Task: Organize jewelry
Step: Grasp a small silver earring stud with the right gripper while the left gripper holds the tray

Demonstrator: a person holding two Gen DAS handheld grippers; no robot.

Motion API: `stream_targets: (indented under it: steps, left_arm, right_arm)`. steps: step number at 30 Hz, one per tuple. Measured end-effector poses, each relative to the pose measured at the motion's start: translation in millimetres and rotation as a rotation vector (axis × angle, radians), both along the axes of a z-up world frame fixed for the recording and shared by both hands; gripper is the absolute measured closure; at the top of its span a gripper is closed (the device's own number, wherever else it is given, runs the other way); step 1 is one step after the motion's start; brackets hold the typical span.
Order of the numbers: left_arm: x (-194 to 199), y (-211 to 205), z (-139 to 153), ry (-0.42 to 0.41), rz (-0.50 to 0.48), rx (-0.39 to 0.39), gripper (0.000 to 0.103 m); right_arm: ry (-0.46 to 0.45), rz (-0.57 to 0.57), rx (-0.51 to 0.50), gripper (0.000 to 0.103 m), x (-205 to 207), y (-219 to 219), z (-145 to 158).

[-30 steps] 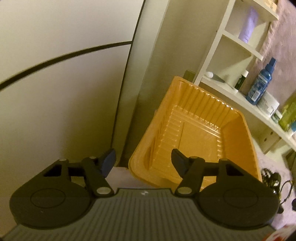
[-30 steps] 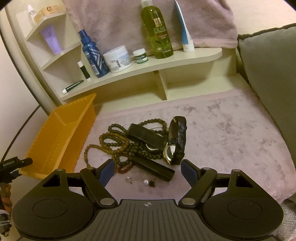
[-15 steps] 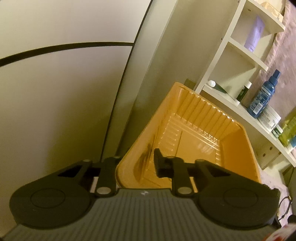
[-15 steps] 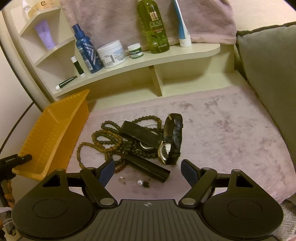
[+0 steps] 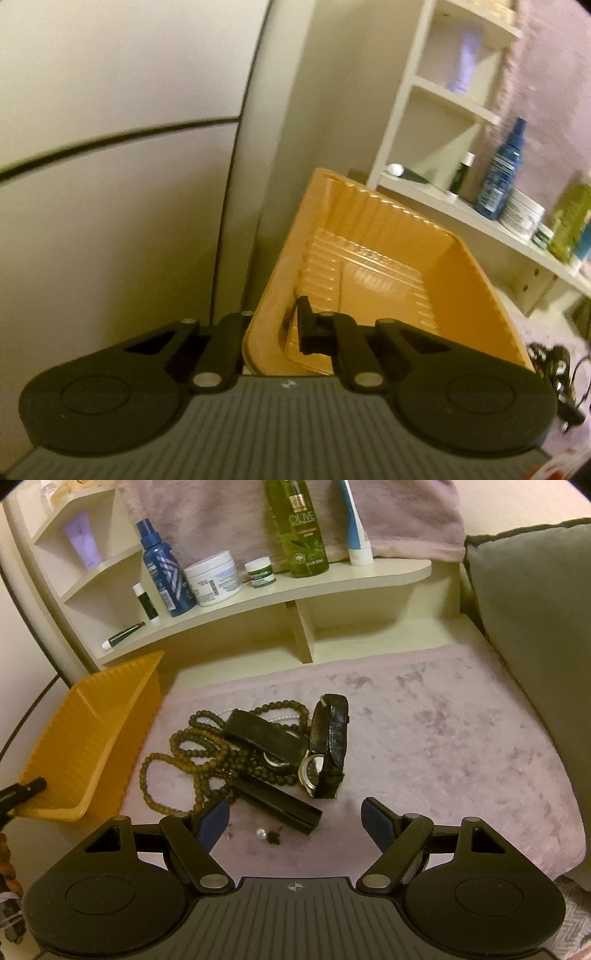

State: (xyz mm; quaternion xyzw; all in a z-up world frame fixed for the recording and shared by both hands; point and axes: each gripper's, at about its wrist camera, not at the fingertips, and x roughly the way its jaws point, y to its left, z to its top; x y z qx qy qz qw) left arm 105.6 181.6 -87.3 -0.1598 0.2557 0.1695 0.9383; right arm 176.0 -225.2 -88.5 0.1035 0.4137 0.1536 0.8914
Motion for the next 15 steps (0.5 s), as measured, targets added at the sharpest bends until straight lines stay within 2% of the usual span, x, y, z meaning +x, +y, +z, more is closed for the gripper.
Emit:
stream_targets:
  steps: [6,15]
  left_arm:
    - [-3.2,-2.1,9.4,-0.030,-0.019,0.081,0.097]
    - [2.9,-3.8,11.7,-0.034,-0.043,0.118,0.099]
  right_arm:
    - [-0.003,0.012,0.005,0.024,-2.3,2.4,0.2]
    - [-0.025,0.044,-0.005,0.024,-8.2,6.9,2.2]
